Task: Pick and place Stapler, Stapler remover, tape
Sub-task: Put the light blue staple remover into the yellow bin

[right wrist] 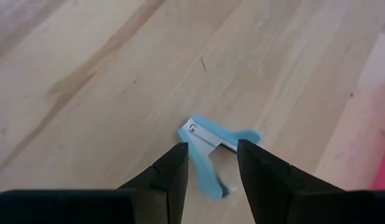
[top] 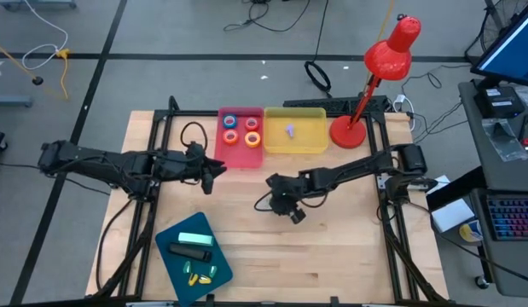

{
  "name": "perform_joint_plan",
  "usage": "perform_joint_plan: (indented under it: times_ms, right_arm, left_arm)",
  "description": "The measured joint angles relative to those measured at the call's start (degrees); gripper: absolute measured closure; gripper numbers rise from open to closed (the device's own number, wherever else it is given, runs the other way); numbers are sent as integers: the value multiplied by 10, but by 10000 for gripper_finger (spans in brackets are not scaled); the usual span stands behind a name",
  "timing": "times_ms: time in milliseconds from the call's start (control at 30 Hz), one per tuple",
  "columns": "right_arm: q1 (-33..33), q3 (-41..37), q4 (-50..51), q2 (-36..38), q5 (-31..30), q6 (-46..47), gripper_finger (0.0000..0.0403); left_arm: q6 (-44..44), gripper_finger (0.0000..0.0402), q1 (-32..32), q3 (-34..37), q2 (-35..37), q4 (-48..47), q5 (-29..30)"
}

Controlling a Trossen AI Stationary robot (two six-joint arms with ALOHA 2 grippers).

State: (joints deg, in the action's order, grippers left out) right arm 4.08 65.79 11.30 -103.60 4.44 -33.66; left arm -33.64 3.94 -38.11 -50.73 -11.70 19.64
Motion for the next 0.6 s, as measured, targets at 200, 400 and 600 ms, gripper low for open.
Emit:
perform_joint_plan:
  times_ms: [200,400,600]
  right_arm:
    - [0,38,30,-43,-23,-8,274]
    - [0,34,77,-45,-46,-16,288]
    - [0,30,78,-44,-71,-11,304]
  left_arm:
    - [-14,273,17,9,0,0,11]
    - [-12,273,27,9,1,-1,28]
    - [-6,273,28,9,0,-1,30]
